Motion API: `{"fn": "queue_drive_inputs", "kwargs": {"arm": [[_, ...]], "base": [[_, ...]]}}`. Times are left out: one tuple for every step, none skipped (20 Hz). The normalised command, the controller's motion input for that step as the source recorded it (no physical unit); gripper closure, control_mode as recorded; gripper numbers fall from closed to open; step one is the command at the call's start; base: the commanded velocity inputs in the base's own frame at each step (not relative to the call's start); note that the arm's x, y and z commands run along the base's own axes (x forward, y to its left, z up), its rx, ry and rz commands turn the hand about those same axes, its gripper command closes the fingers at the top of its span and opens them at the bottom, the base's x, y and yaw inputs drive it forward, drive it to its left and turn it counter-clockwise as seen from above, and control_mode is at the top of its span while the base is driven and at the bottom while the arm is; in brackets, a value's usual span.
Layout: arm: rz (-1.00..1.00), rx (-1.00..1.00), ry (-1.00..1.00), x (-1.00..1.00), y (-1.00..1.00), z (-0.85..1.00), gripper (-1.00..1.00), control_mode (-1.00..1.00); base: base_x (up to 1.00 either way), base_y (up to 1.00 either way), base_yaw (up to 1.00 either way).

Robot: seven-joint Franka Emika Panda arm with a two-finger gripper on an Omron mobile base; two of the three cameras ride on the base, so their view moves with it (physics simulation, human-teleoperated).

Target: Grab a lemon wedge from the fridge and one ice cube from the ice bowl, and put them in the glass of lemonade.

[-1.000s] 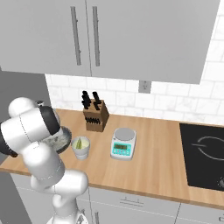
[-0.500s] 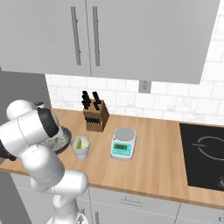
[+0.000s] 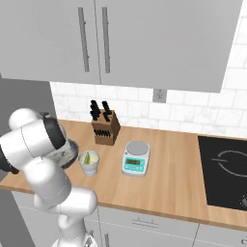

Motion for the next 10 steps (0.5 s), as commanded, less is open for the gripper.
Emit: {"fn": "queue_drive_inputs", "kwargs": {"arm": [[0.00, 0.00, -0.01, 0.00, 0.00, -0.75, -1.00, -1.00], [0.00, 0.00, 0.00, 0.00, 0.00, -0.78, -1.00, -1.00], [0.00, 0.00, 0.00, 0.00, 0.00, -0.65, -1.00, -1.00], [0.00, 0.00, 0.00, 0.00, 0.00, -0.43, -1.00, -1.00], [0.00, 0.00, 0.00, 0.00, 0.00, -0.27, -1.00, -1.00], [0.00, 0.00, 0.00, 0.00, 0.00, -0.16, -1.00, -1.00], [0.00, 0.00, 0.00, 0.00, 0.00, 0.00, -1.00, -1.00], [0.00, 0.00, 0.00, 0.10, 0.09, 0.00, -1.00, -1.00], [0.00, 0.00, 0.00, 0.28, 0.16, 0.00, -1.00, -1.00], [0.00, 0.00, 0.00, 0.30, 0.12, 0.00, -1.00, -1.00]], "base": [[0.00, 0.00, 0.00], [0.00, 0.00, 0.00], [0.00, 0.00, 0.00], [0.00, 0.00, 0.00], [0.00, 0.00, 0.00], [0.00, 0.00, 0.00], [0.00, 0.00, 0.00], [0.00, 0.00, 0.00], [0.00, 0.00, 0.00], [0.00, 0.00, 0.00]]}}
